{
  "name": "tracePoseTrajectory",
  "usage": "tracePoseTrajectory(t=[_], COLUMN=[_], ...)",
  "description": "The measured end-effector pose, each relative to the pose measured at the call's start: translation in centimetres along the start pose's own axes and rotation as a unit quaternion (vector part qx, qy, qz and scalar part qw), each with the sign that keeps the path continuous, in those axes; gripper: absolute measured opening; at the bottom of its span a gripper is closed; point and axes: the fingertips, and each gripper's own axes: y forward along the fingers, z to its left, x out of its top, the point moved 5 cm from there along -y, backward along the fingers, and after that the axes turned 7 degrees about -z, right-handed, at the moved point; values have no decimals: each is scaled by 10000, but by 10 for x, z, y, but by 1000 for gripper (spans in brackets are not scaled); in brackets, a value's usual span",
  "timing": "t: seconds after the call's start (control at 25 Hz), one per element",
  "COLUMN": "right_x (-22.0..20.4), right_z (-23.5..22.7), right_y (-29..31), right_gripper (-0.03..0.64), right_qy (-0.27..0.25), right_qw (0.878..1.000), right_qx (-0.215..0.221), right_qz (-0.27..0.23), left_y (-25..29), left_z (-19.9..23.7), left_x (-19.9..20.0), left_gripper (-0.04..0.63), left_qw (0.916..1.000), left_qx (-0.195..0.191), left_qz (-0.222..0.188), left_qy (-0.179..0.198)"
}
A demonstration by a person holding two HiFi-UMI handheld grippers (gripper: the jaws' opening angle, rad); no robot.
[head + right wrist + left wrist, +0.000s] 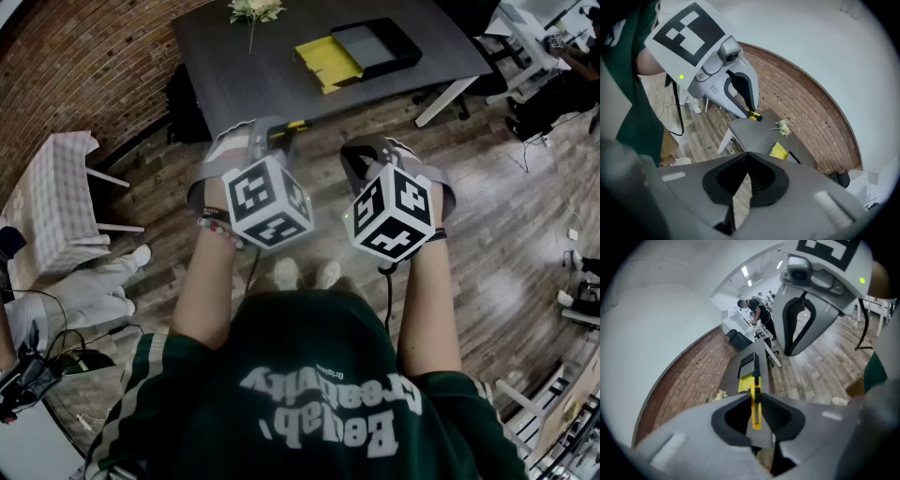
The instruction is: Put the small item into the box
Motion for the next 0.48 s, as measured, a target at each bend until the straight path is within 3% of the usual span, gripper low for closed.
tracePoseTrajectory(t=[0.48], right_x=[3], right_z=[3], right_y=[-1], right_gripper=[6], right_qy=[-55], right_qw=[10000], right_qx=[-39], right_qz=[-14], left_y=[-6], left_z=[-1], left_x=[-1], left_gripper=[66], left_qw=[10000], left_qx=[52], left_qz=[-1], left_qy=[15])
